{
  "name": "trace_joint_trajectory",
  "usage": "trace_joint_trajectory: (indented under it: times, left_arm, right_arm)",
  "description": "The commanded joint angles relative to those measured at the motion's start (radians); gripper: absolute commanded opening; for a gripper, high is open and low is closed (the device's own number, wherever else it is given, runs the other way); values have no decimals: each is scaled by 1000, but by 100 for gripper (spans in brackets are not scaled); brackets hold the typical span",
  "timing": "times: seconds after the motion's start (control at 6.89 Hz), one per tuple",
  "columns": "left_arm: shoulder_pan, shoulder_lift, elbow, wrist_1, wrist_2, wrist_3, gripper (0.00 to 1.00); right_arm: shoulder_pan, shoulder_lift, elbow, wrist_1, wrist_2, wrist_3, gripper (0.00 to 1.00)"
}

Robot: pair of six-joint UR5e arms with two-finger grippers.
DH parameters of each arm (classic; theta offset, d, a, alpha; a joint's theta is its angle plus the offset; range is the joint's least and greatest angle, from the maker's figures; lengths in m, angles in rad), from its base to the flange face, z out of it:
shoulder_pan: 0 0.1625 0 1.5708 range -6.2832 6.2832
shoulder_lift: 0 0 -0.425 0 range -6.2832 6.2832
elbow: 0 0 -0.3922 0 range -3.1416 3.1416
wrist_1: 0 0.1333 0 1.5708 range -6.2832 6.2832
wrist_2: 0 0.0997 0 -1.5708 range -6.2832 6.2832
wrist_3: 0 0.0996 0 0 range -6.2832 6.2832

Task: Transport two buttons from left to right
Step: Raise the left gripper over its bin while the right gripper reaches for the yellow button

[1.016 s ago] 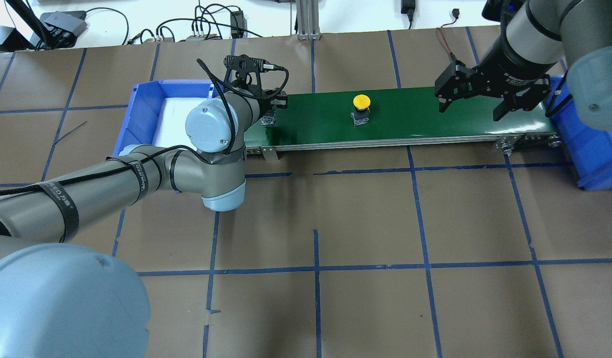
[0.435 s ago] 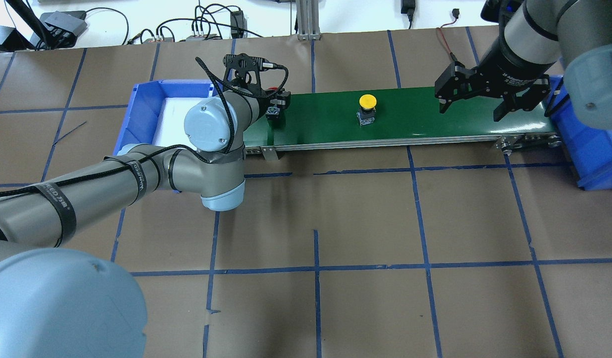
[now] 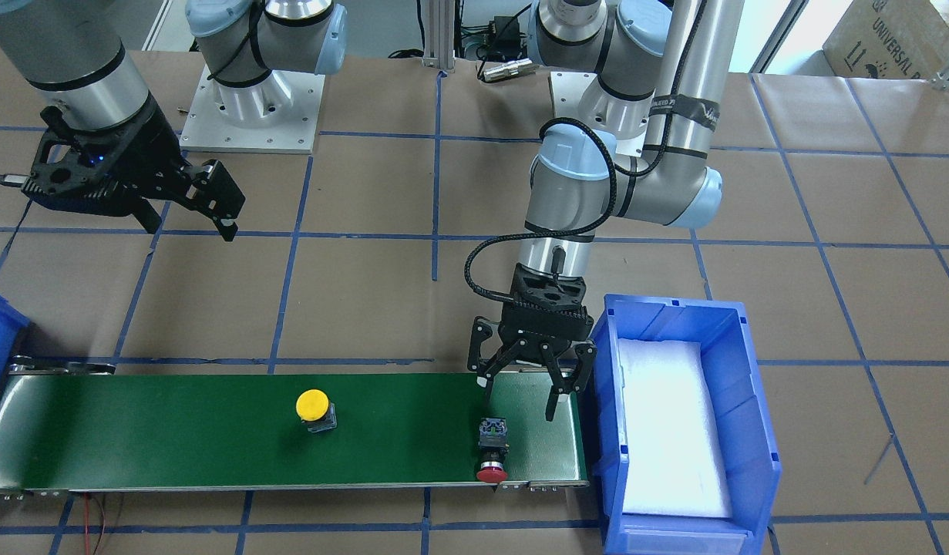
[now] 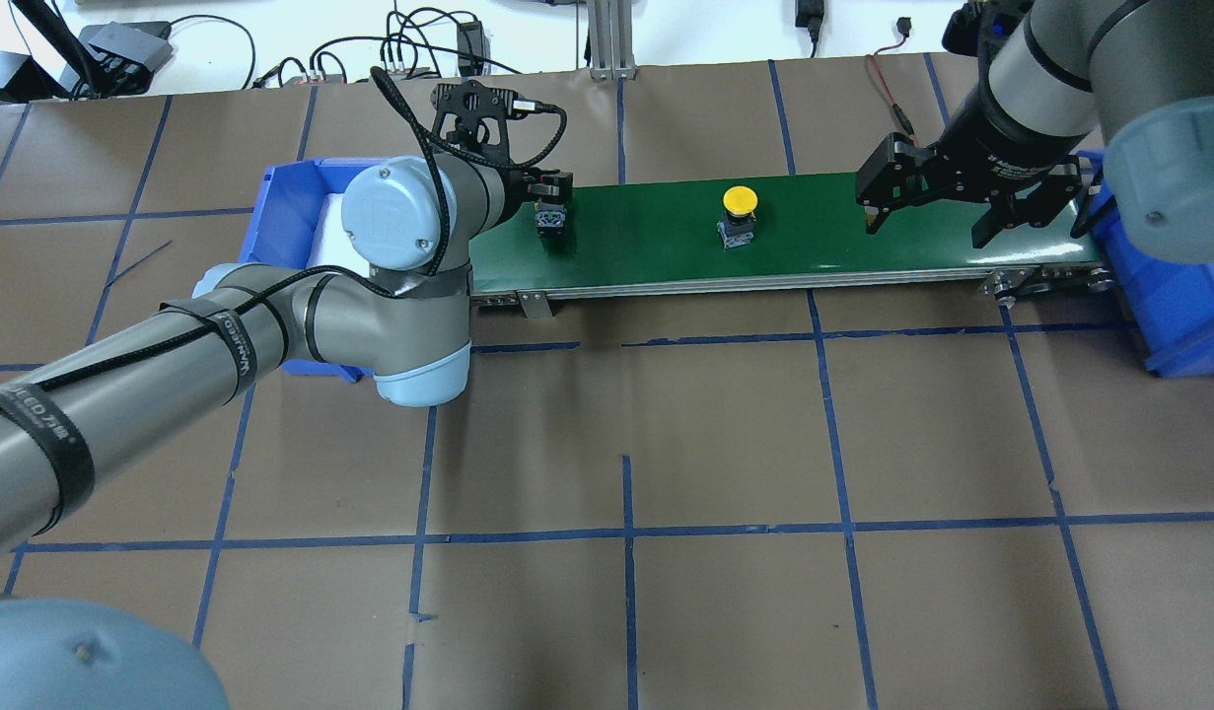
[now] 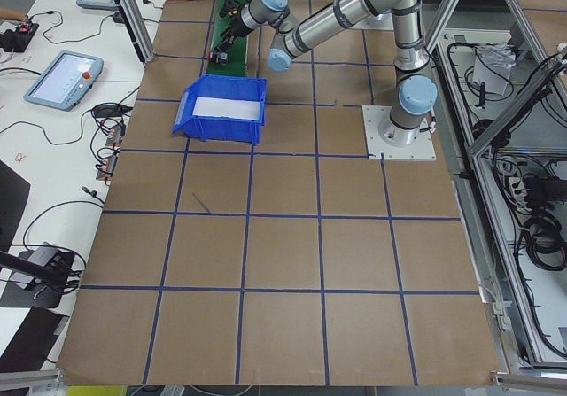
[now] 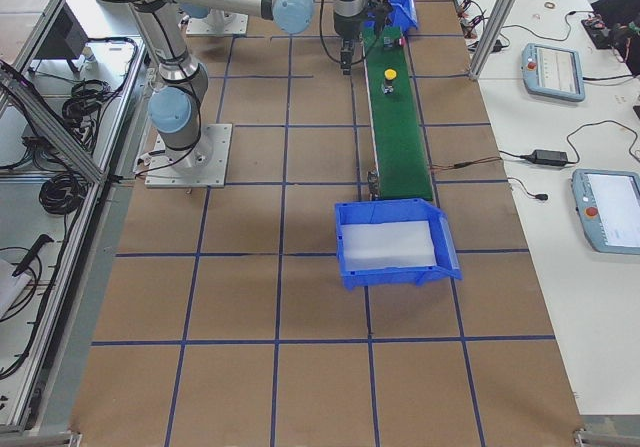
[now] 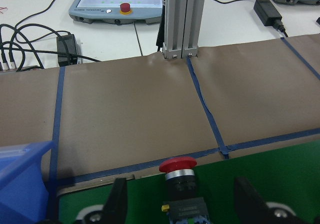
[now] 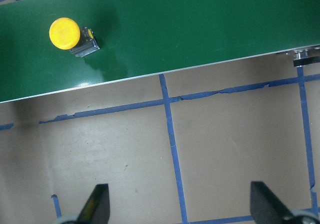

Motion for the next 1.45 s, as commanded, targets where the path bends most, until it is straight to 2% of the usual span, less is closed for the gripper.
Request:
trace_joint_trajectory:
  times: [0.0,0.29,0.44,0.58,0.73,0.87,1.31]
  left_arm:
    - [8,133,53,-363,3,10,87]
    - [37,296,137,-885,13,10,93]
    - [70,339,228,-1171,14,7,95]
    - [77,351,299,-1337,29,8,95]
    - [77,376,335,-1422,95,7,95]
    - [77,422,309,-1440,95,4,95]
    - [121,421,317,-1472,72,-4,95]
  right_arm:
    - [40,77,-77,-1,-24,-32,100]
    - [63,195,-241,92,-35,-36,100]
    - [64,244,-272,93,-33,-39,100]
    - [64,279,-274,67,-29,-42,100]
    - [65,310,-275,35,-24,-42,100]
    - [67,327,-274,2,-21,-44,100]
    - [96,380,-266,-50,-28,-20,100]
